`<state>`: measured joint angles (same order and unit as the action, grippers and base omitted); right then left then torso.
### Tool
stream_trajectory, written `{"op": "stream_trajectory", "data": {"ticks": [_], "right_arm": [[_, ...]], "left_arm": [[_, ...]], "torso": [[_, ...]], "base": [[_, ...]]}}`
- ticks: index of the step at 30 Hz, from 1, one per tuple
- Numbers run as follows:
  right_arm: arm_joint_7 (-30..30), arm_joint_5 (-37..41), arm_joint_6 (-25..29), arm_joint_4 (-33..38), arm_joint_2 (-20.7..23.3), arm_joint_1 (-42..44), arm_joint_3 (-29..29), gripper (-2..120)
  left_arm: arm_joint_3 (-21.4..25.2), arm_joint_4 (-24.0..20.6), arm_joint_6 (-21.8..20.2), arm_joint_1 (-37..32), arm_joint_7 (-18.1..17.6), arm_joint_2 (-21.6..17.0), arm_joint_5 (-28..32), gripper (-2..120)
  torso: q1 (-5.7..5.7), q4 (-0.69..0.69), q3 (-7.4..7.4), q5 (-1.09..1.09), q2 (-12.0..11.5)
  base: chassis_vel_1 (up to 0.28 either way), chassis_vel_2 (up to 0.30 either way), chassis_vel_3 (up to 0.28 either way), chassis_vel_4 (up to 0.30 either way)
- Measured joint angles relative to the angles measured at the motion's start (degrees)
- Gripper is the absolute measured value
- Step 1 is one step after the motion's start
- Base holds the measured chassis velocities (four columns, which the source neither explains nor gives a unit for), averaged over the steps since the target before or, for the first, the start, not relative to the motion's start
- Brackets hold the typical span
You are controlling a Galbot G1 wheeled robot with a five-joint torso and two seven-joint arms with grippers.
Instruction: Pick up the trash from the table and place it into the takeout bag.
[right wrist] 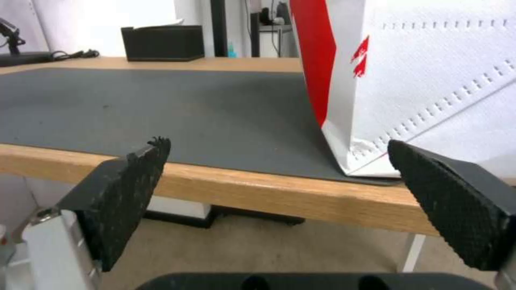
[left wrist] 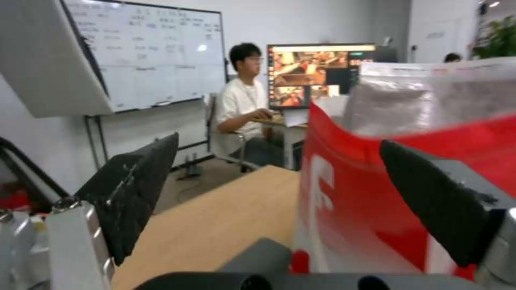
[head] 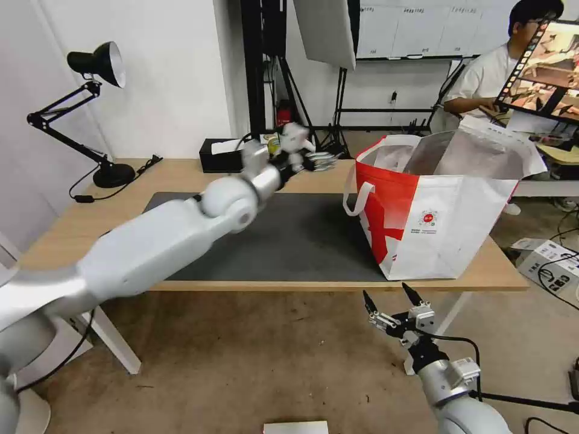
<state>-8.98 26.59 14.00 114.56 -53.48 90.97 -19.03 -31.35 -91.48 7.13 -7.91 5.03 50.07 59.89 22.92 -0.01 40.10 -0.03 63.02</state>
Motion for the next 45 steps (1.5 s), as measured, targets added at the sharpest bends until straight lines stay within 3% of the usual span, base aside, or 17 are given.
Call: {"op": "stream_trajectory", "data": {"ticks": [3,5,7,8,10,11,14,15,17,21,24,27,29,30,34,39,45], "right_arm": [[0.0,0.0,0.0,0.0,0.0,0.0,0.0,100],[0.0,0.0,0.0,0.0,0.0,0.0,0.0,100],[0.0,0.0,0.0,0.0,0.0,0.0,0.0,100],[0.0,0.0,0.0,0.0,0.0,0.0,0.0,100],[0.0,0.0,0.0,0.0,0.0,0.0,0.0,100],[0.0,0.0,0.0,0.0,0.0,0.0,0.0,100],[0.0,0.0,0.0,0.0,0.0,0.0,0.0,100],[0.0,0.0,0.0,0.0,0.0,0.0,0.0,100],[0.0,0.0,0.0,0.0,0.0,0.0,0.0,100],[0.0,0.0,0.0,0.0,0.0,0.0,0.0,100],[0.0,0.0,0.0,0.0,0.0,0.0,0.0,100],[0.0,0.0,0.0,0.0,0.0,0.0,0.0,100],[0.0,0.0,0.0,0.0,0.0,0.0,0.0,100],[0.0,0.0,0.0,0.0,0.0,0.0,0.0,100],[0.0,0.0,0.0,0.0,0.0,0.0,0.0,100],[0.0,0.0,0.0,0.0,0.0,0.0,0.0,100],[0.0,0.0,0.0,0.0,0.0,0.0,0.0,100]], "left_arm": [[5.9,-1.6,1.7,-6.7,5.8,-4.0,-3.4,100],[7.2,-2.0,1.8,-8.0,6.6,-4.9,-3.9,100],[12.9,-3.6,2.0,-13.9,8.4,-7.6,-5.1,100],[12.9,-3.6,2.0,-13.9,8.4,-7.6,-5.1,100],[19.2,-5.4,2.1,-21.1,9.0,-9.7,-5.9,100],[19.2,-5.4,2.1,-21.1,9.0,-9.7,-5.9,100],[32.8,-8.5,3.1,-36.3,10.8,-13.0,-7.9,100],[32.8,-8.5,3.1,-36.3,10.8,-13.0,-7.9,100],[37.4,-9.2,4.9,-43.3,11.9,-15.1,-8.7,100],[39.7,-8.3,7.4,-46.9,13.5,-15.6,-9.6,100],[41.1,-7.1,8.9,-48.8,14.0,-14.4,-10.4,100],[45.5,-6.7,9.9,-52.8,13.9,-13.1,-11.4,100],[52.0,-6.9,11.2,-58.6,12.5,-11.1,-13.4,100],[52.0,-6.9,11.2,-58.6,12.5,-11.1,-13.4,100],[62.7,-9.4,12.8,-71.9,6.2,-5.5,-17.3,100],[68.2,-11.3,13.0,-80.1,2.7,-1.0,-19.5,100],[71.4,-11.9,13.3,-85.8,2.1,2.7,-21.9,100]], "torso": [[0.0,0.0,0.0,0.01,0.0],[0.0,0.0,0.0,0.02,0.0],[0.0,0.02,0.0,0.01,0.0],[0.0,0.02,0.0,0.01,0.0],[0.0,-0.01,-0.01,0.02,0.0],[0.0,-0.01,-0.01,0.02,0.0],[-0.01,0.01,-0.01,0.04,0.0],[-0.01,0.01,-0.01,0.04,0.0],[-0.01,0.05,-0.01,-0.02,0.0],[-0.01,0.03,-0.01,0.04,0.0],[0.0,-0.03,0.0,0.0,0.0],[0.01,-0.04,0.0,0.02,0.0],[0.0,0.0,0.0,0.04,0.0],[0.0,0.0,0.0,0.04,0.0],[0.0,0.01,0.0,0.03,0.0],[0.0,0.01,-0.01,0.02,0.0],[0.0,0.02,0.0,0.03,0.0]], "base": [[0.0,0.0,0.0,0.0],[0.0,0.0,0.0,0.0],[0.0,0.0,0.0,0.0],[0.0,0.0,0.0,0.0],[0.0,0.0,0.0,0.0],[0.0,0.0,0.0,0.0],[0.0,0.0,0.0,0.0],[0.0,0.0,0.0,0.0],[0.0,0.0,0.0,0.0],[0.0,0.0,0.0,0.0],[0.0,0.0,0.0,0.0],[0.0,0.0,0.0,0.0],[0.0,0.0,0.0,0.0],[0.0,0.0,0.0,0.0],[0.0,0.0,0.0,0.0],[0.0,0.0,0.0,0.0],[0.0,0.0,0.0,0.0]]}}
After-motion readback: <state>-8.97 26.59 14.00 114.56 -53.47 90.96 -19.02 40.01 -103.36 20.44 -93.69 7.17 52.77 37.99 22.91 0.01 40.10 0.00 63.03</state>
